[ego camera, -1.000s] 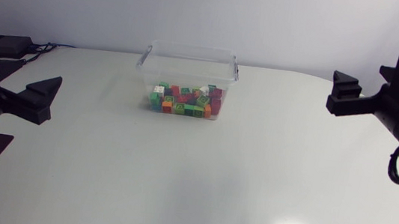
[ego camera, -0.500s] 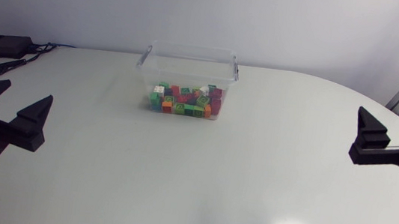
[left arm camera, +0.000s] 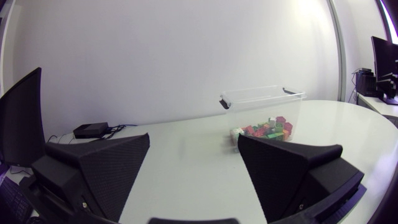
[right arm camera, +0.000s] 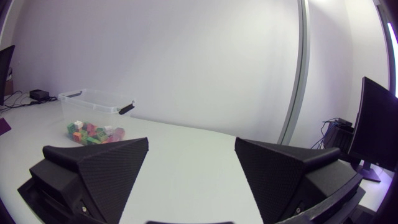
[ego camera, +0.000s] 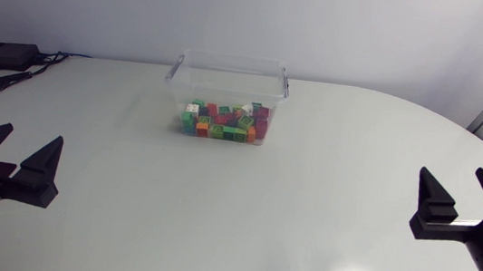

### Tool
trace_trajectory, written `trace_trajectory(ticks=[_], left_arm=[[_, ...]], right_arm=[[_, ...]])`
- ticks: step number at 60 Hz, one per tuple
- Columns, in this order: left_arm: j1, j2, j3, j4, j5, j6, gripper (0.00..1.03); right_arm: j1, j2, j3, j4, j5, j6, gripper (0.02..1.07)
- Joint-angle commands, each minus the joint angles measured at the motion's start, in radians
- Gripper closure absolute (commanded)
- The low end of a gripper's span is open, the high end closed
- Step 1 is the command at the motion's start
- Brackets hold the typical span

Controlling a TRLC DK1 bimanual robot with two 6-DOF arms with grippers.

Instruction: Place the duplo bricks in the container

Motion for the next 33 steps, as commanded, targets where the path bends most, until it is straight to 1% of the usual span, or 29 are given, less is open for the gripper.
trace_trajectory(ticks=[1,19,33], left_arm=[[-0.012,-0.041,-0.046,-0.006,-0.014,-0.053,0.05],[-0.039,-0.183,-0.145,-0.023,-0.056,-0.146,0.05],[-0.039,-0.183,-0.145,-0.023,-0.056,-0.146,0.05]], right_arm=[[-0.017,-0.043,-0.053,-0.009,-0.018,0.049,0.07],[-0.062,-0.199,-0.184,-0.028,-0.089,0.14,0.07],[-0.062,-0.199,-0.184,-0.028,-0.089,0.14,0.07]])
